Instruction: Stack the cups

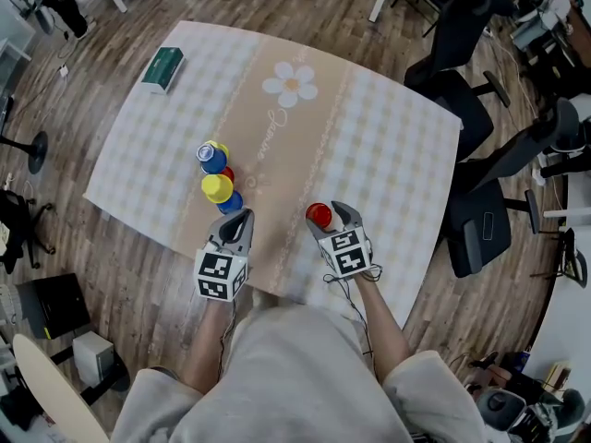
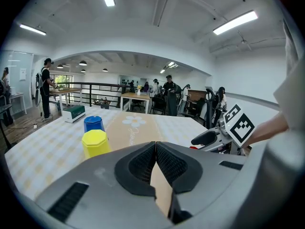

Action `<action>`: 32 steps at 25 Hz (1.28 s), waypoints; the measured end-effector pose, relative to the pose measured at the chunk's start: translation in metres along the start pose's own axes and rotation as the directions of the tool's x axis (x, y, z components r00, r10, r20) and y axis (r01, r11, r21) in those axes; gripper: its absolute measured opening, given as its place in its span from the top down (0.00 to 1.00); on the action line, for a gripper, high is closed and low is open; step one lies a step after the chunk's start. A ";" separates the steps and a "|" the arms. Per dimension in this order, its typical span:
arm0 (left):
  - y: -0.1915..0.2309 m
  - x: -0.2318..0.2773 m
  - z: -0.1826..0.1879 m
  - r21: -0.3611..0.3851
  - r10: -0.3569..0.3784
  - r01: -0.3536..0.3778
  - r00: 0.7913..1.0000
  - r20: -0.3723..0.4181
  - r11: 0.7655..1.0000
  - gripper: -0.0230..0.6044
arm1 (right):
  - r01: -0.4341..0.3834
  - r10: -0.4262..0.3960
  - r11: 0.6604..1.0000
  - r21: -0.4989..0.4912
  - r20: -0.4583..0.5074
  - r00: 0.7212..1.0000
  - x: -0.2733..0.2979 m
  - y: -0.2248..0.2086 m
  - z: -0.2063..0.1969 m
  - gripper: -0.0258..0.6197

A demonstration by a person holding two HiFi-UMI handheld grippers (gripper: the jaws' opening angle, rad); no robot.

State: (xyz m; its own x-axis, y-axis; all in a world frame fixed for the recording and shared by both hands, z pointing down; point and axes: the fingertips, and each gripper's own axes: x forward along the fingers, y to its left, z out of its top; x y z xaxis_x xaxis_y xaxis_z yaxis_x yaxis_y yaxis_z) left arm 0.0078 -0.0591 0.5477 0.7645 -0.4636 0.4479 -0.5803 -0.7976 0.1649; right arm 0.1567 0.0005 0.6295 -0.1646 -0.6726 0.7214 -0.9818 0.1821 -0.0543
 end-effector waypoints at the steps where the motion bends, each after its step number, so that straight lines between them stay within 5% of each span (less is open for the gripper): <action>1: 0.000 0.000 -0.001 0.000 0.001 -0.001 1.000 -0.002 1.000 0.94 | -0.002 0.002 1.000 0.002 -0.007 1.000 0.001 0.000 -0.004 0.50; 13: 0.001 0.002 -0.002 0.007 0.008 -0.008 1.000 -0.013 1.000 0.94 | -0.007 0.007 1.000 -0.005 -0.071 0.997 0.018 -0.002 -0.037 0.53; 32: 0.012 -0.005 -0.002 -0.003 0.035 -0.036 0.999 -0.009 0.999 0.94 | -0.017 0.014 0.999 -0.034 -0.079 0.997 0.025 -0.003 -0.037 0.59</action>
State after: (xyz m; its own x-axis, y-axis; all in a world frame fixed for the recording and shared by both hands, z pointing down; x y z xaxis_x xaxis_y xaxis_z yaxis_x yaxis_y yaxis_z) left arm -0.0032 -0.0652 0.5497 0.7409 -0.4881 0.4613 -0.6080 -0.7792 0.1519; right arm 0.1591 0.0095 0.6738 -0.1706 -0.6109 0.7731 -0.9751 0.2177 -0.0431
